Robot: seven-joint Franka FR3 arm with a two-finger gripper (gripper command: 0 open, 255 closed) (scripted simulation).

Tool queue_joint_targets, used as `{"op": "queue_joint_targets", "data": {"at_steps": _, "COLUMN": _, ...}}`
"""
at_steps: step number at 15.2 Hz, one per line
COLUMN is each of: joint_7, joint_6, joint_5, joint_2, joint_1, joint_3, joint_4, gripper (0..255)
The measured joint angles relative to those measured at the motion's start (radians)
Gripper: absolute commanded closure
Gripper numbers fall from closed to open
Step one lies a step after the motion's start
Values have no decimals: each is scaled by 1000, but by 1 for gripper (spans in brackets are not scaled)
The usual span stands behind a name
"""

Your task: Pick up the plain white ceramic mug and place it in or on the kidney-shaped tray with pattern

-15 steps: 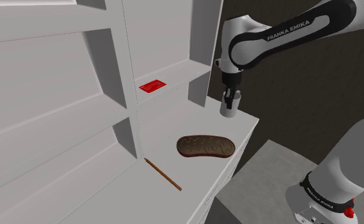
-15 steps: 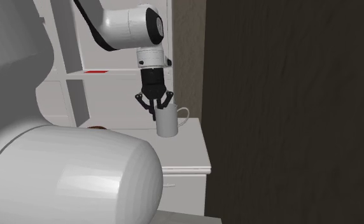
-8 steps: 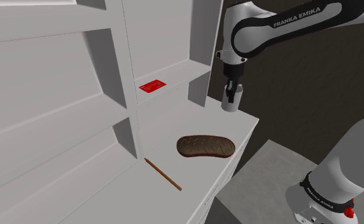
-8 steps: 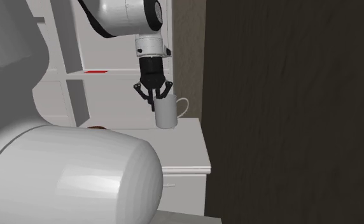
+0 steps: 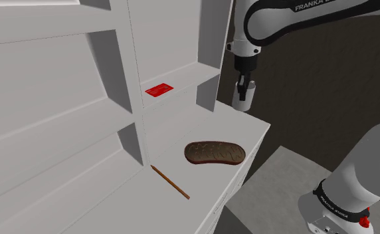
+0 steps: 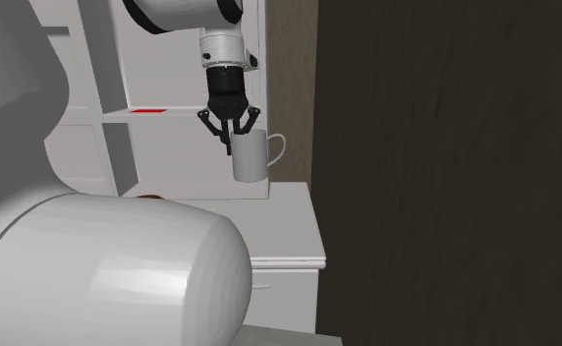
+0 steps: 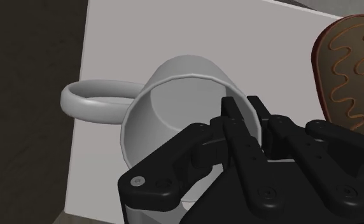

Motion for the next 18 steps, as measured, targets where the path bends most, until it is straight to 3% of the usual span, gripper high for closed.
{"op": "queue_joint_targets", "data": {"at_steps": 9, "joint_7": 197, "joint_6": -53, "joint_5": 88, "joint_2": -45, "joint_1": 98, "joint_3": 139, "joint_4": 0, "gripper": 255}}
{"op": "queue_joint_targets", "data": {"at_steps": 14, "joint_7": 323, "joint_6": -86, "joint_5": 134, "joint_2": -24, "joint_1": 153, "joint_3": 226, "joint_4": 56, "gripper": 255}}
{"op": "queue_joint_targets", "data": {"at_steps": 18, "joint_7": 359, "joint_6": -57, "joint_5": 147, "joint_2": -14, "joint_1": 168, "joint_3": 252, "joint_4": 38, "gripper": 255}}
